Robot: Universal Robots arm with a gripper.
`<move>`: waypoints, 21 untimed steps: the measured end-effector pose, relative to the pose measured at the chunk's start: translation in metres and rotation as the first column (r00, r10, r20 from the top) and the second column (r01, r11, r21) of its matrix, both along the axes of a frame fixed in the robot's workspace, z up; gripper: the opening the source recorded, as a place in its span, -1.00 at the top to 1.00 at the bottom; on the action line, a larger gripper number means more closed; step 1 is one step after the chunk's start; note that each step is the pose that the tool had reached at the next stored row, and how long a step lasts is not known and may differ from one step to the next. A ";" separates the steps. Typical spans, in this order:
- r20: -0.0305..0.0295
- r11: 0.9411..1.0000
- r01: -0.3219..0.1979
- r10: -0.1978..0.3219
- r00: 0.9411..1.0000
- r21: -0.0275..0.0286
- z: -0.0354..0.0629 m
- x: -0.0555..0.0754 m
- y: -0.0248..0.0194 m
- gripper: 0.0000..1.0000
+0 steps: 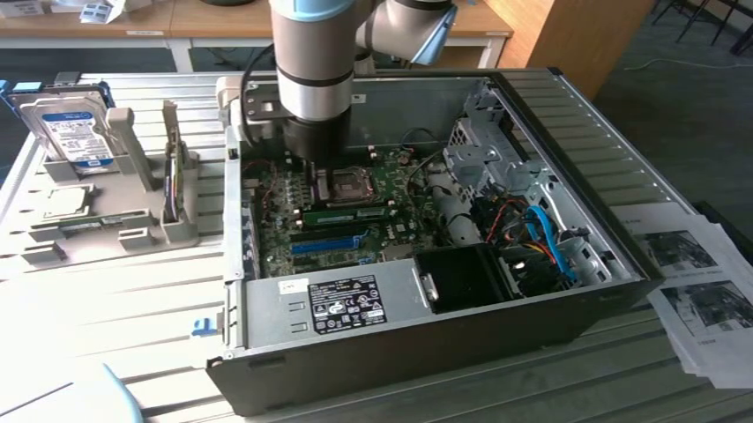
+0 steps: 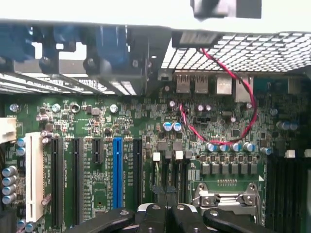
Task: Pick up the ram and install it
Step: 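Press down the ram until it locks into place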
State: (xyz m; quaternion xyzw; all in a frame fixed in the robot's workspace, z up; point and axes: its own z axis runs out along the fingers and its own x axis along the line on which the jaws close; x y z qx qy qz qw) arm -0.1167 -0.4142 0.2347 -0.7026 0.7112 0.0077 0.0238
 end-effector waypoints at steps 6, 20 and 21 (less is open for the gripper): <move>0.003 1.000 0.000 0.000 1.000 0.000 0.0000 -0.006 0.0001 0.81; 0.004 1.000 0.000 0.000 1.000 0.000 -0.0002 -0.009 0.0000 0.81; 0.004 1.000 0.000 0.000 1.000 0.001 -0.0007 -0.009 0.0000 0.81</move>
